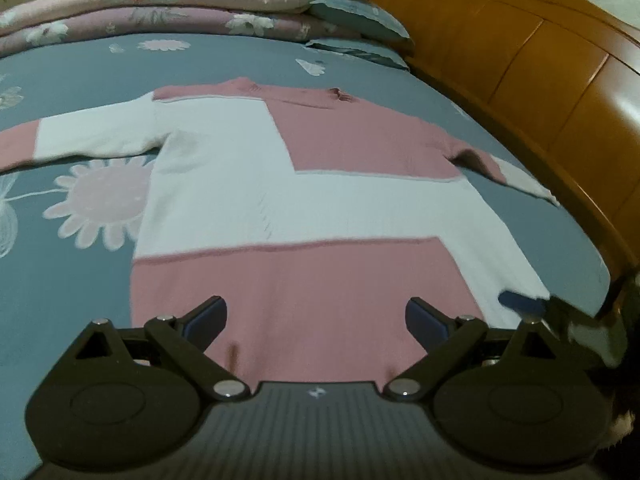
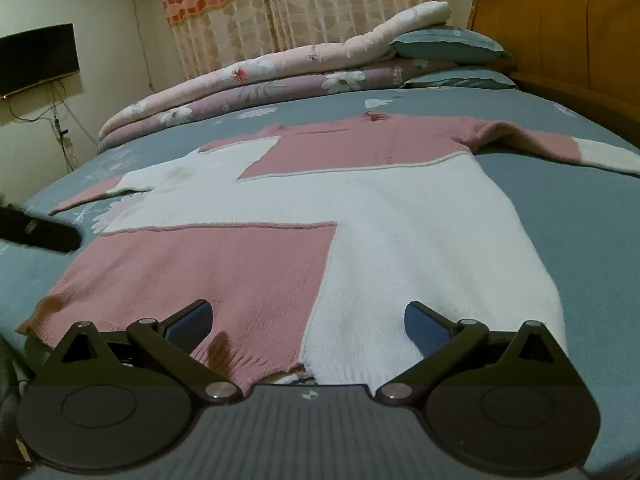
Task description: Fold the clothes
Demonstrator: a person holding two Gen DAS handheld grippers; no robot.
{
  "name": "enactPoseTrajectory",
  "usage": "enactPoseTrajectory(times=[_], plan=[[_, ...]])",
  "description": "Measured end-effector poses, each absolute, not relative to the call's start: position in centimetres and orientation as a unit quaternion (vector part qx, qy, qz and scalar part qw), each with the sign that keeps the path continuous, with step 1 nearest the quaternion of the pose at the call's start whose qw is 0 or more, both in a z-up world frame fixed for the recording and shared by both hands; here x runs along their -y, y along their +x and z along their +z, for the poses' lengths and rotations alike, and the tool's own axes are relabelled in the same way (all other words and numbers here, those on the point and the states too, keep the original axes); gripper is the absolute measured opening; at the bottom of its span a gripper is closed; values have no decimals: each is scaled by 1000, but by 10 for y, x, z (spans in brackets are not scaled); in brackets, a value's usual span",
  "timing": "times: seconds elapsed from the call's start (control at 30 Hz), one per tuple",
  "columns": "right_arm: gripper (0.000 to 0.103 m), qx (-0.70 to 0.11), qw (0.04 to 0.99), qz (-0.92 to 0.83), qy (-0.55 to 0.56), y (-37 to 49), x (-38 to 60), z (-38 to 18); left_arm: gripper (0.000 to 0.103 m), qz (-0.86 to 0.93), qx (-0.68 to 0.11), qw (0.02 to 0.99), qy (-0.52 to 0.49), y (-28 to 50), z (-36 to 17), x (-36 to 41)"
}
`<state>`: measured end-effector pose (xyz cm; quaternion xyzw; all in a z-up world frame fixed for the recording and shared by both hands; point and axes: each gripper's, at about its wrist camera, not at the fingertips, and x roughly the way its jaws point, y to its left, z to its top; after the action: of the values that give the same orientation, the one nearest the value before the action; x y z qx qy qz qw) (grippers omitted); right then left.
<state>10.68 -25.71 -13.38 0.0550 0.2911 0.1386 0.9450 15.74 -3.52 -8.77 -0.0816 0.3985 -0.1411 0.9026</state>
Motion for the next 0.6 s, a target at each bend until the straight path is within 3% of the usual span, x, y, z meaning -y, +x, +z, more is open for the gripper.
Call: enactPoseTrajectory(times=[0.23, 0.43, 0.6], plan=[[103, -296, 946, 131, 28, 104, 251, -135, 96, -88, -416, 903, -62, 168, -109, 31], [103, -301, 948, 103, 33, 99, 259, -128, 97, -163, -349, 923, -22, 179, -76, 39], [103, -311, 946, 61, 66, 99, 276, -116, 98, -198, -345, 917, 17, 217, -92, 54]])
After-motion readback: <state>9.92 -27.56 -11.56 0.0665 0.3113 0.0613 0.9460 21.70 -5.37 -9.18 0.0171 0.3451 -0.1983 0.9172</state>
